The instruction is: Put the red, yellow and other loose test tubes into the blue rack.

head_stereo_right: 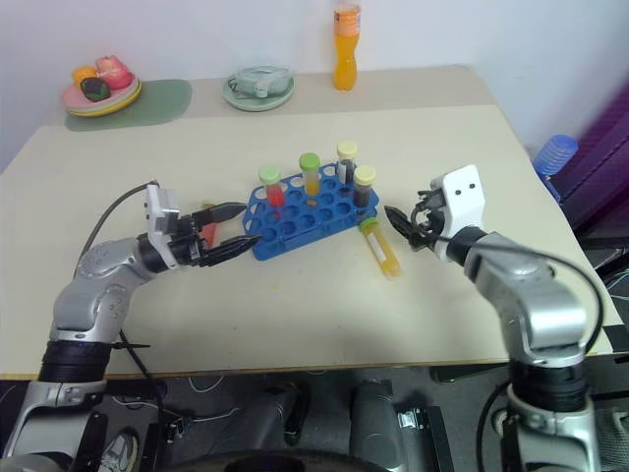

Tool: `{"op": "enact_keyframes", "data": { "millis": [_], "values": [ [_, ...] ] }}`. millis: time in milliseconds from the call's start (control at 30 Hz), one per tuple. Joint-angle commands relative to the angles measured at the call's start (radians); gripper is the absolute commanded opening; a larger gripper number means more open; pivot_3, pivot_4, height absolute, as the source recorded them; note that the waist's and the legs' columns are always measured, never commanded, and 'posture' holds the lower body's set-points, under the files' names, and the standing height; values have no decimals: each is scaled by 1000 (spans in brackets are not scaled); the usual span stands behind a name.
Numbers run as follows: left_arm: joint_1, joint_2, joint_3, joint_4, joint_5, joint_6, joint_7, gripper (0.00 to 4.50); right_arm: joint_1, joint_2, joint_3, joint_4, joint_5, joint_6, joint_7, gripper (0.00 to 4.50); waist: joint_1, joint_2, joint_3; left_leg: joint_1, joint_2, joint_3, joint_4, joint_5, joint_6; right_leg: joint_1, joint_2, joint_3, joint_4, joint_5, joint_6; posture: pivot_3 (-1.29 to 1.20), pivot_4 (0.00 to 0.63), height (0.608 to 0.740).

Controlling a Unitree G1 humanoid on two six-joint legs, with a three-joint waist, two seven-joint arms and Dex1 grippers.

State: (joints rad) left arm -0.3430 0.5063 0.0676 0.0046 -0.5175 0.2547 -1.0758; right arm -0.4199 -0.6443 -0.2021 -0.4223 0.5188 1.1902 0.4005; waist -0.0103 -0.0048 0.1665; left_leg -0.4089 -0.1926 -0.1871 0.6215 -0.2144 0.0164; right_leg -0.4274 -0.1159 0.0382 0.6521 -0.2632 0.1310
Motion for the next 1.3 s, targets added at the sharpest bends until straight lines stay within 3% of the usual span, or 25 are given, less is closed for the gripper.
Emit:
{"op": "enact_keyframes", "data": {
  "millis": [33,367,900,1000,1133,1233,1300],
  "values": [
    [-33,-2,-5,11,1,-16,-15,3715,-190,-5,-22,58,46,353,-26,3656,0,0,0,0,0,0,0,0,0,0,0,0,0,0,0,0,150,740],
    [-36,2,-16,23,2,-11,-36,3715,-380,32,164,315,87,424,-109,3656,-1,0,0,-3,0,5,4,-2,4,1,-2,0,-5,1,1,0,150,740],
    [32,21,11,-40,-9,-1,-21,3715,-433,159,218,506,100,424,-209,3656,-4,-1,0,-3,0,5,5,-3,5,0,-2,0,-4,1,2,0,150,740],
    [46,28,20,-44,-12,-4,-23,3715,-415,145,259,500,96,424,-205,2773,-5,0,0,-3,0,5,5,-3,5,1,-1,0,-3,1,2,0,150,740],
    [54,30,23,-43,-12,-11,-19,3715,-394,130,287,481,94,424,-189,881,-4,-1,0,-3,0,5,5,-3,5,0,-1,0,-3,1,2,0,150,740],
    [58,29,24,-44,-13,-11,-14,3715,-379,93,333,437,90,424,-149,768,-1,-1,-1,-3,0,5,5,-3,5,1,-1,0,-4,1,2,0,150,740],
    [59,28,22,-40,-11,-15,-14,3715,-352,-15,448,340,55,331,-68,768,5,-1,-1,-3,0,5,5,-3,5,1,-1,0,-4,1,2,0,150,740]
  ]
}}
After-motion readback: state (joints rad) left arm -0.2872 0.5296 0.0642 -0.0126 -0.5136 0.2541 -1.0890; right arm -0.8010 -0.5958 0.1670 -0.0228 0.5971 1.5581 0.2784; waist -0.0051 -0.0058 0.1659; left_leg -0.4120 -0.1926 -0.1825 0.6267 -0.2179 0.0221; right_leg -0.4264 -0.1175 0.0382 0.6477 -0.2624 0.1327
